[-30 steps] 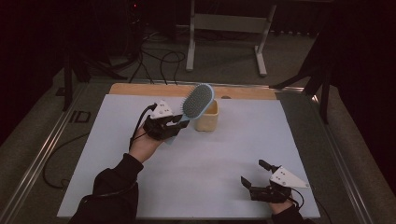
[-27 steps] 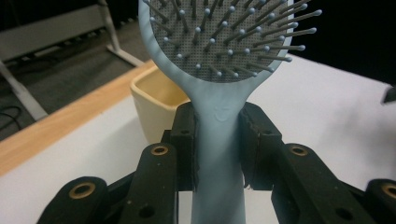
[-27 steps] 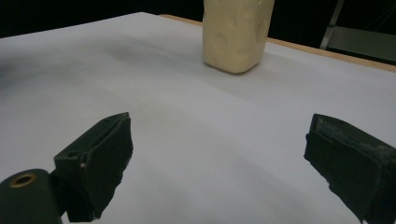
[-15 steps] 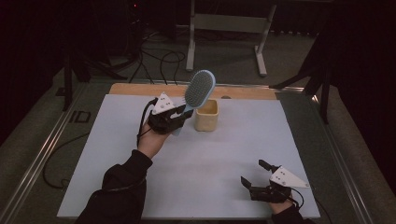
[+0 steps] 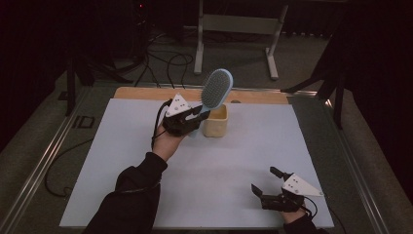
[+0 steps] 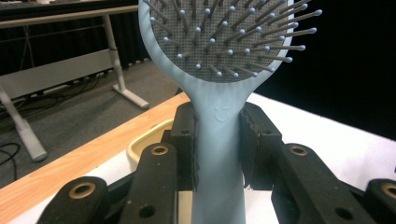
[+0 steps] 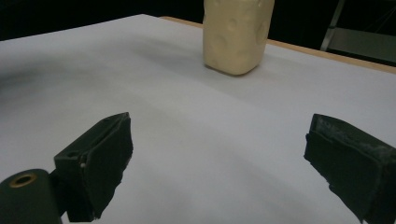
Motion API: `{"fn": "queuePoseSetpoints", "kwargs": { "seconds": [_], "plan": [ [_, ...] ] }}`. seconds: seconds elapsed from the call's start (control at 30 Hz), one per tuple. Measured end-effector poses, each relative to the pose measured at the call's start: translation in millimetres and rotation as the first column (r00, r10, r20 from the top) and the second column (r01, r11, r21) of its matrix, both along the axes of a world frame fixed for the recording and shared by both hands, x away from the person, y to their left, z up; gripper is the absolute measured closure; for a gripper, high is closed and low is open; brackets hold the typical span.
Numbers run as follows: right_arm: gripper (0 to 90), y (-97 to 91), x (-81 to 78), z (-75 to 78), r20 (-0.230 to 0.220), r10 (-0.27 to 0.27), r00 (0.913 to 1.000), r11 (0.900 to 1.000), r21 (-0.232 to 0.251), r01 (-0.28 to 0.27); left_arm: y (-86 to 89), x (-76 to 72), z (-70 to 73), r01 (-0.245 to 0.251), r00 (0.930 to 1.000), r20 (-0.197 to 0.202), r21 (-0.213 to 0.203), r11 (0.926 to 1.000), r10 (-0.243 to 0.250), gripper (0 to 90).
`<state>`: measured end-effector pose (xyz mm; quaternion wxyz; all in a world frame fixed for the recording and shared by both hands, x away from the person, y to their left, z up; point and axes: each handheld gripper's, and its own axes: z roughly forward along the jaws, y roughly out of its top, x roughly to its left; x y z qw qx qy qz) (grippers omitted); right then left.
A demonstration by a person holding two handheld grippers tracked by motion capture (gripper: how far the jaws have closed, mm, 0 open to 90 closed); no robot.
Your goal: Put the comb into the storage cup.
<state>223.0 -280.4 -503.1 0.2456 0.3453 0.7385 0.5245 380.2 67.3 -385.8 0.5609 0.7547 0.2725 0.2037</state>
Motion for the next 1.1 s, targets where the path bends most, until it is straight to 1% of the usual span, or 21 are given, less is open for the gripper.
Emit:
{"fn": "queuePoseSetpoints", "kwargs": {
  "seconds": [0.07, 0.1, 0.23, 0.27, 0.33, 0.37, 0.43, 0.47, 0.57, 0.63, 0.7, 0.73, 0.83, 0.93, 1.1],
  "plan": [
    [7.5, -0.1, 0.0, 0.0, -0.001, 0.000, 1.0000, 1.0000, 0.001, 0.000, -2.8, 1.8, 0.9, -0.003, 1.0000, 0.006, -0.016, 0.9999, 0.003, 70.3],
    [7.5, -0.1, 0.1, 0.1, 0.001, 0.000, 1.0000, 1.0000, 0.000, 0.000, -3.5, 3.5, 1.2, 0.009, 1.0000, 0.004, -0.029, 0.9995, -0.009, 70.3],
    [7.5, 0.2, 0.0, 0.2, 0.000, 0.002, 1.0000, 1.0000, 0.001, -0.002, -9.7, 8.1, 1.6, 0.012, 0.9999, 0.003, -0.045, 0.9989, -0.012, 70.3],
    [7.5, 0.2, -0.1, 0.2, -0.003, 0.002, 1.0000, 1.0000, 0.003, -0.002, -11.1, 9.6, 1.7, 0.022, 0.9998, -0.003, -0.053, 0.9984, -0.022, 70.3],
    [7.5, 0.1, 0.0, 0.2, -0.001, 0.002, 1.0000, 1.0000, 0.003, -0.002, -14.8, 11.0, 1.8, 0.021, 0.9998, 0.002, -0.052, 0.9984, -0.021, 70.3],
    [7.5, -0.1, 0.1, 0.3, 0.001, 0.002, 1.0000, 1.0000, 0.001, -0.002, -16.5, 12.1, 1.9, 0.029, 0.9996, -0.003, -0.054, 0.9981, -0.029, 70.3],
    [7.5, -0.2, 0.1, 0.2, 0.000, 0.002, 1.0000, 1.0000, 0.002, -0.002, -19.6, 12.8, 1.4, 0.027, 0.9996, 0.011, -0.049, 0.9984, -0.026, 70.3],
    [7.5, -0.3, 0.1, 0.2, 0.000, 0.002, 1.0000, 1.0000, 0.002, -0.002, -20.6, 13.8, 1.3, 0.032, 0.9995, 0.006, -0.058, 0.9978, -0.031, 70.3],
    [7.5, -0.1, 0.1, 0.3, 0.000, 0.003, 1.0000, 1.0000, 0.001, -0.003, -23.7, 16.5, 1.6, 0.036, 0.9993, 0.008, -0.073, 0.9967, -0.035, 70.3],
    [7.5, -0.2, 0.1, 0.3, 0.000, 0.002, 1.0000, 1.0000, 0.002, -0.002, -25.8, 18.5, 2.9, 0.030, 0.9995, 0.012, -0.073, 0.9969, -0.029, 70.3],
    [7.5, -0.4, 0.2, 0.3, 0.001, 0.002, 1.0000, 1.0000, 0.002, -0.002, -26.9, 21.3, 4.6, 0.030, 0.9995, 0.010, -0.085, 0.9959, -0.030, 70.3],
    [7.5, -0.3, 0.1, 0.3, -0.002, 0.002, 1.0000, 1.0000, 0.003, -0.002, -27.5, 22.2, 5.6, 0.026, 0.9996, 0.015, -0.088, 0.9958, -0.024, 70.3],
    [7.5, -0.5, 0.1, 0.4, -0.003, 0.001, 1.0000, 1.0000, 0.003, -0.001, -27.9, 25.7, 8.1, 0.025, 0.9996, 0.011, -0.119, 0.9925, -0.024, 70.3],
    [7.5, -0.9, 0.1, 0.5, -0.002, 0.005, 1.0000, 0.9999, 0.013, -0.005, -28.4, 29.6, 9.1, 0.024, 0.9997, 0.010, -0.132, 0.9909, -0.023, 70.3],
    [7.5, -1.0, 0.1, 0.5, -0.004, 0.005, 1.0000, 0.9999, 0.014, -0.005, -28.7, 36.8, 10.4, 0.013, 0.9999, -0.001, -0.155, 0.9878, -0.013, 70.3]
  ]
}}
